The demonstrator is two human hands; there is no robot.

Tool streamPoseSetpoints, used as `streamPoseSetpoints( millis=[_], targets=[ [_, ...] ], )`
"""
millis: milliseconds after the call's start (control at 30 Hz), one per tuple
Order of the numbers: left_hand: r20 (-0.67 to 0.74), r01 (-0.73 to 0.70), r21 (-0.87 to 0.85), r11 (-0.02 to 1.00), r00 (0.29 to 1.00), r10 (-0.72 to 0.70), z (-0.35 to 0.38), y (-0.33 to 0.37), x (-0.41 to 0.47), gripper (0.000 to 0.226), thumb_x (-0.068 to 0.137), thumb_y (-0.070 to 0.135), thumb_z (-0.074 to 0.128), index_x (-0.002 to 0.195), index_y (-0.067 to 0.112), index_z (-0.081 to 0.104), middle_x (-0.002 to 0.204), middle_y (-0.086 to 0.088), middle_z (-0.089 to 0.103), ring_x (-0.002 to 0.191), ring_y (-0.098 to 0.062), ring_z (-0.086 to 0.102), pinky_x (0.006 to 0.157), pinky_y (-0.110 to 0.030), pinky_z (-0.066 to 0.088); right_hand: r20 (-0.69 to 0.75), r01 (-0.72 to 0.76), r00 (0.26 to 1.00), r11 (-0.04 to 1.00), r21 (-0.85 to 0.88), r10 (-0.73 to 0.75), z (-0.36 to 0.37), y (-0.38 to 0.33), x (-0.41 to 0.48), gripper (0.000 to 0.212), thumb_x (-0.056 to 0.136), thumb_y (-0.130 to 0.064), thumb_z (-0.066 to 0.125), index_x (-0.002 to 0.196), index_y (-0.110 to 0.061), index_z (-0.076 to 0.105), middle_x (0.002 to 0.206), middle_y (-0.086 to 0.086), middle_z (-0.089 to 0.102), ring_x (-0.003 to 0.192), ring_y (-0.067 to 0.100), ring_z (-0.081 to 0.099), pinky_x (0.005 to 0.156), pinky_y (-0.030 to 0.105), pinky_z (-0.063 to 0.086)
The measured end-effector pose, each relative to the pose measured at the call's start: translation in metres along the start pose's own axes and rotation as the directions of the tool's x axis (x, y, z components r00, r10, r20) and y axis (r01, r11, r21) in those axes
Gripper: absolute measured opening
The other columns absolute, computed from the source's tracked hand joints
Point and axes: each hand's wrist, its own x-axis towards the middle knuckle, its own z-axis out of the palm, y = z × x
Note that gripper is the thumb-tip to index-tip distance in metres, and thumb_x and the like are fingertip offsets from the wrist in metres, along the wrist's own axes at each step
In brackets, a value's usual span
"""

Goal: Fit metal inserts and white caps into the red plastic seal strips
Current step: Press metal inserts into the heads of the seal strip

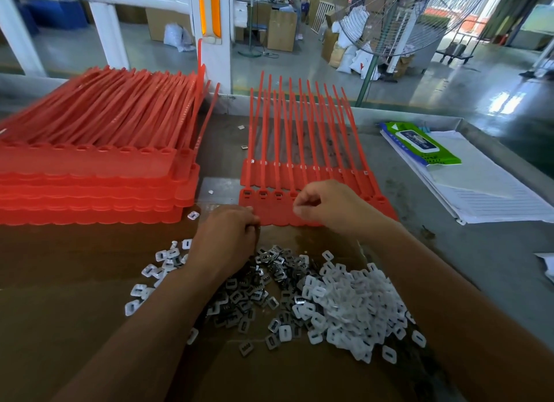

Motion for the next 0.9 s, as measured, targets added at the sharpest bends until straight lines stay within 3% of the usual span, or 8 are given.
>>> streamPoseSetpoints(
  millis=[167,367,467,633,900],
  targets=[
    [0.009,0.011,0.01,1.0,1.0,-0.011,0.001,0.0,0.0,0.028,0.085,0.007,0.05,0.107,0.011,0.066,0.121,-0.003,0.06,0.115,-0.013,0.051,0.099,-0.023,0.032,0.174,0.035,0.984,0.998,-0.05,-0.026,-0.002,-0.004,-0.031,0.014,0.081,-0.021,0.067,0.076,-0.032,0.061,0.076,-0.017,0.06,0.07,-0.008,0.054,0.065,0.009,0.042],
    [0.003,0.0,0.019,1.0,1.0,0.0,0.001,0.001,0.001,0.027,0.084,0.006,0.052,0.106,0.01,0.067,0.12,-0.004,0.061,0.113,-0.014,0.052,0.099,-0.025,0.032,0.2,0.085,0.977,0.996,-0.03,-0.077,0.011,-0.012,-0.038,0.014,0.079,-0.017,0.071,0.093,-0.02,0.07,0.081,-0.014,0.062,0.072,-0.005,0.056,0.071,0.014,0.048],
    [-0.003,-0.011,0.028,1.0,1.0,0.011,0.0,0.001,0.0,0.026,0.083,0.006,0.052,0.105,0.009,0.067,0.119,-0.004,0.062,0.113,-0.014,0.052,0.098,-0.023,0.032,0.212,0.086,0.975,0.994,-0.071,-0.069,0.017,-0.015,-0.036,0.017,0.079,-0.014,0.07,0.095,-0.018,0.07,0.09,-0.006,0.066,0.081,0.005,0.06,0.076,0.02,0.05],
    [-0.007,-0.007,0.033,0.999,1.0,0.007,0.001,0.001,0.001,0.027,0.083,0.007,0.052,0.105,0.01,0.067,0.119,-0.004,0.061,0.113,-0.013,0.053,0.098,-0.023,0.033,0.197,0.068,0.979,0.995,-0.074,-0.053,0.019,-0.013,-0.035,0.007,0.079,-0.015,0.07,0.086,-0.017,0.068,0.073,-0.018,0.055,0.067,-0.005,0.052,0.062,0.006,0.043],
    [0.004,-0.012,0.034,0.999,1.0,0.012,0.0,0.002,0.001,0.027,0.084,0.006,0.051,0.106,0.009,0.066,0.12,-0.004,0.061,0.114,-0.013,0.052,0.099,-0.022,0.03,0.208,0.024,0.978,0.999,-0.041,-0.015,0.019,-0.011,-0.035,0.023,0.079,-0.015,0.069,0.07,-0.031,0.056,0.074,-0.017,0.054,0.067,-0.005,0.05,0.054,0.006,0.037]
  ],
)
